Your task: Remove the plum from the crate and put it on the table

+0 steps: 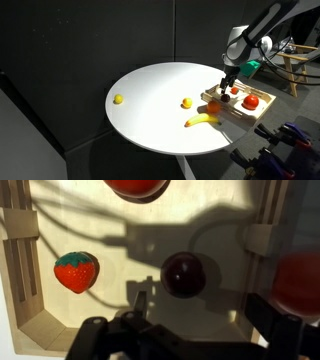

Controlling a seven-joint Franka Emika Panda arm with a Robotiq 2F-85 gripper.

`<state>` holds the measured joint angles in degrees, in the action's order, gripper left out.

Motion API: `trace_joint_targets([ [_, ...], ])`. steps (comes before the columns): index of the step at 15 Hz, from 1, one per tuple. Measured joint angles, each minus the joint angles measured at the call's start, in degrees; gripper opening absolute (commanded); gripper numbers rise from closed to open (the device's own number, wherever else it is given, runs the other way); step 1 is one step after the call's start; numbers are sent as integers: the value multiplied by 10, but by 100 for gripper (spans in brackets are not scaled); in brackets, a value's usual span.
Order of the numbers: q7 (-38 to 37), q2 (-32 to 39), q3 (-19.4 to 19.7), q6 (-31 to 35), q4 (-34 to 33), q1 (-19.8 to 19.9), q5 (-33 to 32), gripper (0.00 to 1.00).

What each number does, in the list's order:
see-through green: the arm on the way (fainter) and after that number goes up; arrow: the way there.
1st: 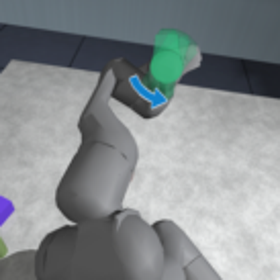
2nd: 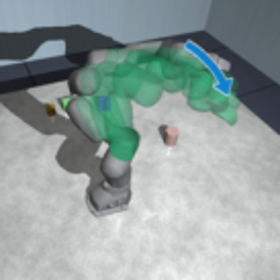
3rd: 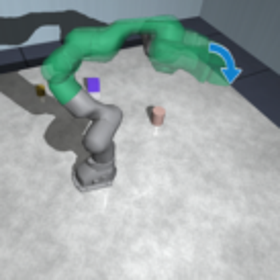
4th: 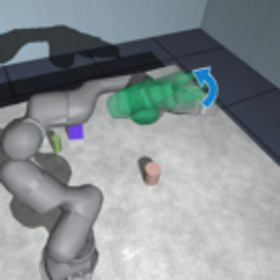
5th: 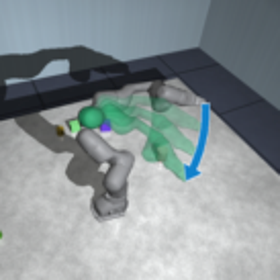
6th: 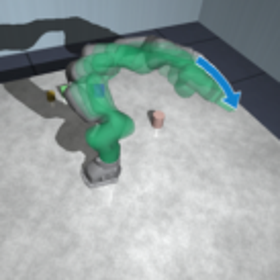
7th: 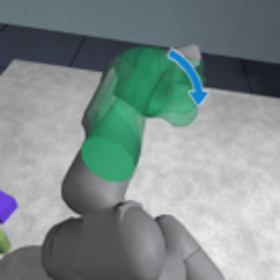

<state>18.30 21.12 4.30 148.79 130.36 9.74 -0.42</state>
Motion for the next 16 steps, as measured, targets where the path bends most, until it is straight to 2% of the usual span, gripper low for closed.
trace_joint_targets([
  [7, 0, 3, -5, 25, 1, 0, 0, 100],
  [16, 0, 4, -5, 26, 1, 0, 0, 100],
])
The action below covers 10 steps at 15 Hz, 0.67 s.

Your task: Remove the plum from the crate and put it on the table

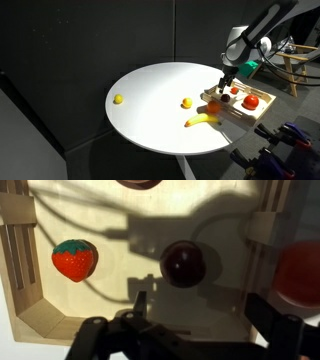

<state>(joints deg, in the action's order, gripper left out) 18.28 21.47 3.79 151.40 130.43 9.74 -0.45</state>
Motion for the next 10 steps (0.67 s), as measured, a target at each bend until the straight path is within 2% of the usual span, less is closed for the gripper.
trace_joint_targets([
  [10, 0, 3, 2, 9, 3, 0, 0, 100],
])
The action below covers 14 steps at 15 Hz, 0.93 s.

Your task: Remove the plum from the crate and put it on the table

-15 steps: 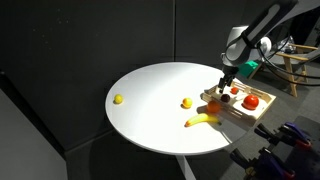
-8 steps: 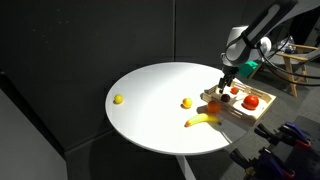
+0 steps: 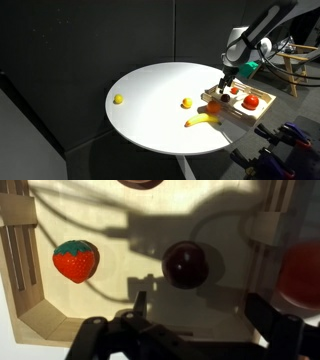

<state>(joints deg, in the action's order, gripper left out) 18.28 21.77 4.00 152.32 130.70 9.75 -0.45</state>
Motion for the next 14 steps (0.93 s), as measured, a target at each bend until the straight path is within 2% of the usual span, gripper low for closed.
trace_joint_targets([
  [14, 3, 22, -1, 34, 12, 16, 0, 100],
])
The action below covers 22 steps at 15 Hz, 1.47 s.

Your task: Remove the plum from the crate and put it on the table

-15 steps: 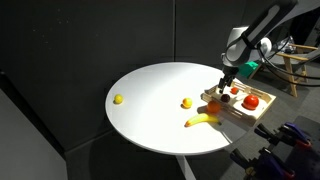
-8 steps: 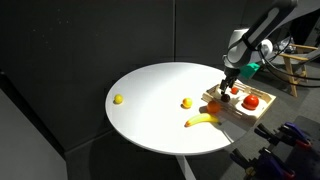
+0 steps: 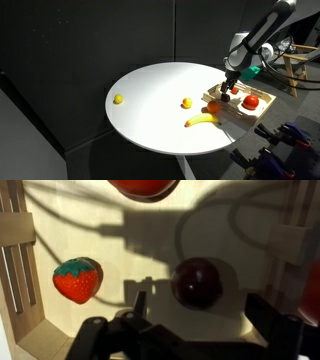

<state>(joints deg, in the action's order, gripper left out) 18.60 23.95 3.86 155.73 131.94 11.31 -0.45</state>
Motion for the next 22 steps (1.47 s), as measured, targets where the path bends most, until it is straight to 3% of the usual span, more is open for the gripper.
trace_joint_targets([
  [13, 8, 27, -13, 11, -6, 11, 0, 99],
  [14, 8, 29, -13, 11, -7, 12, 0, 74],
  [16, 8, 31, -13, 12, -9, 12, 0, 69],
  [20, 8, 33, -13, 12, -11, 13, 0, 35],
  [22, 8, 33, -14, 12, -13, 13, 0, 32],
])
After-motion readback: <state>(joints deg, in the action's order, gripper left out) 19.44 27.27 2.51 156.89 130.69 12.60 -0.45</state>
